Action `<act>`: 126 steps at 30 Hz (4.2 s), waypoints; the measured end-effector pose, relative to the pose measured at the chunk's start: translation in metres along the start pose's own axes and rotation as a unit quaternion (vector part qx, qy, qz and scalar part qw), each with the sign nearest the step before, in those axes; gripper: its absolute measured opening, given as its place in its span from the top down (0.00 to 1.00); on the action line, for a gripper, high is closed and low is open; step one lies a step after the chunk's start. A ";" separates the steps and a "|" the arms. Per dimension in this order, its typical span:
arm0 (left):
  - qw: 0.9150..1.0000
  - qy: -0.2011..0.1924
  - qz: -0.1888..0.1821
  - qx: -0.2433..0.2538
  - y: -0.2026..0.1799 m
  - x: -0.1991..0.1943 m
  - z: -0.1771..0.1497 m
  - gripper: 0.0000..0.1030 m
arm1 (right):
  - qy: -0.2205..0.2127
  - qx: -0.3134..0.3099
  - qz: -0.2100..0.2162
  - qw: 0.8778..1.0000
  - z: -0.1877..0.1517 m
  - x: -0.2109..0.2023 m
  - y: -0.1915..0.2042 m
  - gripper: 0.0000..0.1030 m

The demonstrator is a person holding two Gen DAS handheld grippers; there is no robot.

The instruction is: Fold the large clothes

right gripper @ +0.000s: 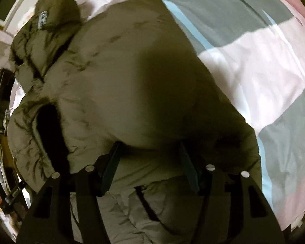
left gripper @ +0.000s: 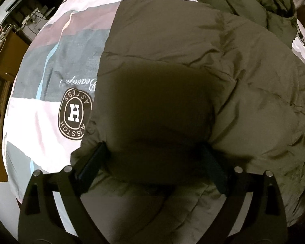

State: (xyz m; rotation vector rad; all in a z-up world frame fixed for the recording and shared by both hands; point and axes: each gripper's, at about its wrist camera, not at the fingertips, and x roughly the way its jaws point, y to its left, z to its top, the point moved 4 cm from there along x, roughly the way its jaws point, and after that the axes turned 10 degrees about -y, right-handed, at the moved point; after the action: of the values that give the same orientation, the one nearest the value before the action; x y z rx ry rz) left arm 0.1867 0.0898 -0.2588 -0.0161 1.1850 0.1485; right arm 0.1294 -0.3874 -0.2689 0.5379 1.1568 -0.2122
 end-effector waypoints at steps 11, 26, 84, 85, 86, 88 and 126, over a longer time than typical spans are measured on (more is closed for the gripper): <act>1.000 0.003 0.027 0.006 0.004 0.005 0.000 0.05 | -0.009 -0.018 -0.031 0.999 0.003 0.004 0.011 0.37; 1.000 0.005 0.024 0.007 0.004 0.002 0.000 0.05 | 0.007 -0.098 0.090 0.991 -0.030 -0.001 0.104 0.37; 0.994 -0.082 -0.056 -0.038 -0.007 -0.099 0.012 0.02 | -0.036 -0.082 0.110 0.990 0.006 -0.029 0.149 0.20; 0.994 -0.082 -0.055 -0.037 -0.008 -0.099 0.012 0.02 | -0.036 -0.082 0.110 0.990 0.006 -0.029 0.150 0.20; 0.994 -0.082 -0.054 -0.036 -0.007 -0.099 0.012 0.02 | -0.036 -0.083 0.110 0.990 0.006 -0.029 0.150 0.20; 0.995 -0.082 -0.052 -0.036 -0.006 -0.098 0.012 0.02 | -0.034 -0.085 0.110 0.990 0.004 -0.029 0.151 0.20; 0.992 -0.099 -0.080 0.000 -0.032 -0.112 0.005 0.02 | -0.163 -0.201 0.074 0.963 0.082 -0.074 0.238 0.18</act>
State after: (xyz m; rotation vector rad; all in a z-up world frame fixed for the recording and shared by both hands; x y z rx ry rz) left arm 0.1543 0.0466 -0.1555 -0.0936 0.9810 0.0090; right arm 0.2676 -0.2339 -0.1081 0.2158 0.8031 0.0648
